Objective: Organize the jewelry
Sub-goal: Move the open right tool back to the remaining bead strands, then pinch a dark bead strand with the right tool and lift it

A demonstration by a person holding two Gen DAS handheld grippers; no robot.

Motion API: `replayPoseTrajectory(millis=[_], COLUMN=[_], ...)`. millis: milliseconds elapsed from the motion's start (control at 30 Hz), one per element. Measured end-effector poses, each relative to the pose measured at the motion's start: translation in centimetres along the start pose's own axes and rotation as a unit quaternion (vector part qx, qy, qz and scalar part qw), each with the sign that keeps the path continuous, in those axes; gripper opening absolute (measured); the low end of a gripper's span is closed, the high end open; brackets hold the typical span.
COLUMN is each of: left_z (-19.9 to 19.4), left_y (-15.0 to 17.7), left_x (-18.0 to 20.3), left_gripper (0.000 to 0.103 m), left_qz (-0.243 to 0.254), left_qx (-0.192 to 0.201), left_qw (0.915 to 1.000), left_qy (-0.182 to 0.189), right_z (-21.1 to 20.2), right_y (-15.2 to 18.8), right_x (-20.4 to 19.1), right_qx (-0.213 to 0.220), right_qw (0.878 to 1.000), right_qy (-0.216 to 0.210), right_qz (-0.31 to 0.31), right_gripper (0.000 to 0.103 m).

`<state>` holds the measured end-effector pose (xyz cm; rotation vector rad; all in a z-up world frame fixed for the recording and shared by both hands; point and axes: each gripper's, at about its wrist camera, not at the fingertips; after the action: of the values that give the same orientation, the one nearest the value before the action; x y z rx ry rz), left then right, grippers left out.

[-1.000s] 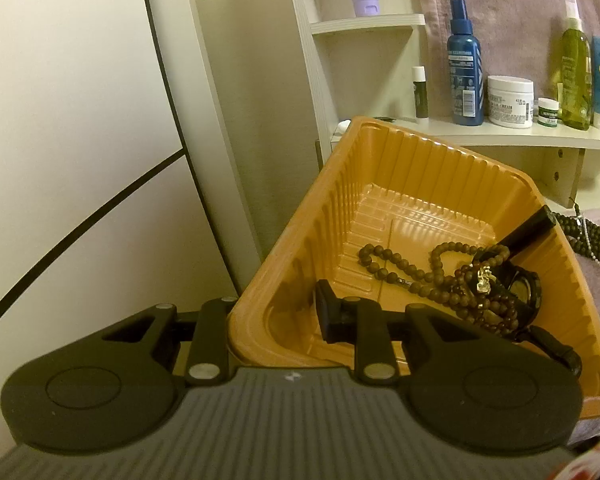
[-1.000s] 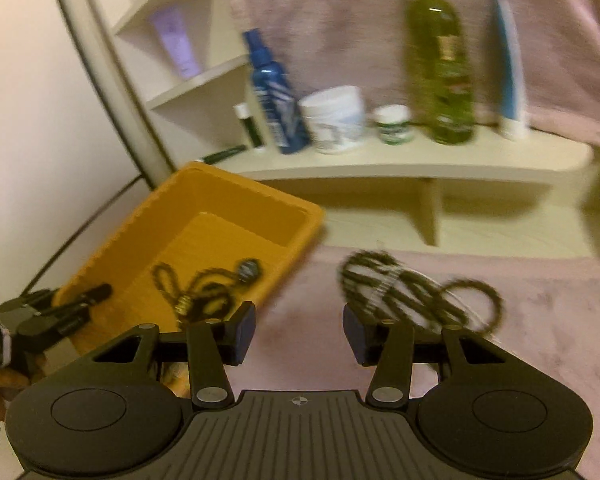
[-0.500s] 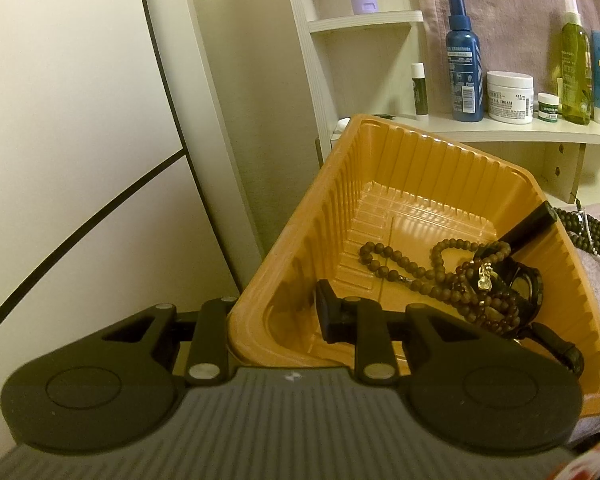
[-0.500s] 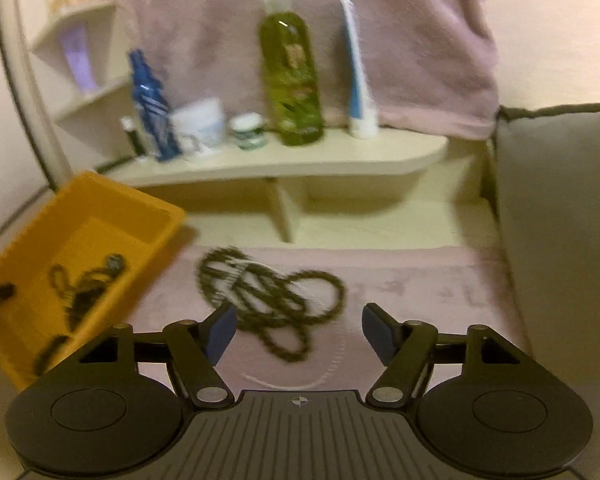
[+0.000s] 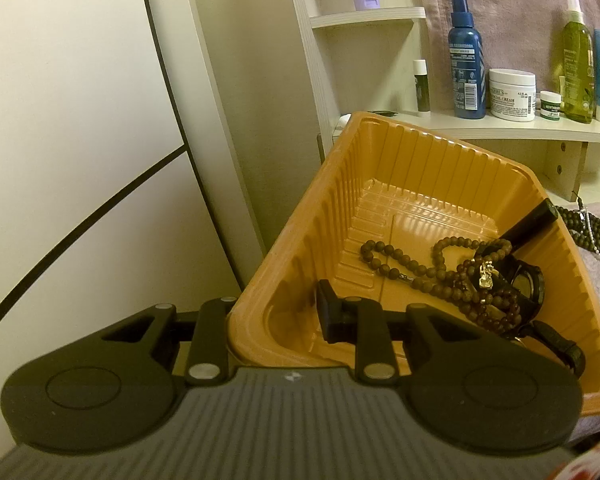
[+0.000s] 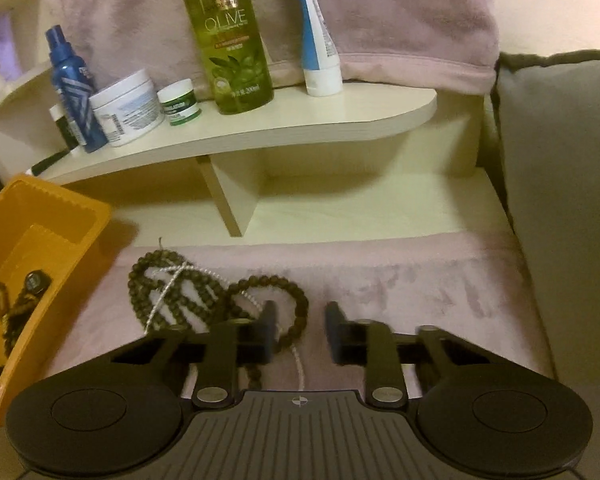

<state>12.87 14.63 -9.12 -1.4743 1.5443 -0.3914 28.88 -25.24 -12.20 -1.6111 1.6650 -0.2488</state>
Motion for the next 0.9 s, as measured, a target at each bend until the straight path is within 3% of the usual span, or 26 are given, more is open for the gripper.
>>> replayPoseTrajectory(millis=[267,333,400,667,900], left_z=[0.0,-0.1,-0.1,-0.2,-0.2], left_y=[0.0,0.1,0.1,0.1,0.1], left_x=[0.1,0.1,0.1,0.1,0.1], left_gripper=[0.024,0.025,0.025,0.025,0.025], left_qz=[0.0,0.0,0.0,0.001,0.0], left_qx=[0.0,0.0,0.0,-0.001,-0.001], left_qw=[1.0,1.0,1.0,1.0,1.0], left_qy=[-0.002,-0.004,-0.004,-0.004,-0.004], right_z=[2.2,2.2,2.3,-1.5,-6.6], right_y=[-0.2,-0.1,-0.1,-0.5,-1.2], right_x=[-0.7,-1.0,-1.1,-1.2,-3.9], right_qx=[-0.008,-0.004,-0.003,0.035,0.075], right_qw=[0.999,0.999,0.999,0.999,0.993], right_qy=[0.027,0.035,0.036,-0.028,-0.084], right_qz=[-0.014,-0.022,-0.029,-0.004,-0.025], right_gripper=[0.02,0.009,0.007,0.007,0.007])
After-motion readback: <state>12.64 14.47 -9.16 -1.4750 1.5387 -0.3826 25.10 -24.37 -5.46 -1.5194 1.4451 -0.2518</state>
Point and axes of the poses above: each gripper's, at about its wrist camera, not at the fingertips, and z roughly the way its jaws point, x to its right, y to its underside, and after that the axes turned 13 degrees about z, right-handed
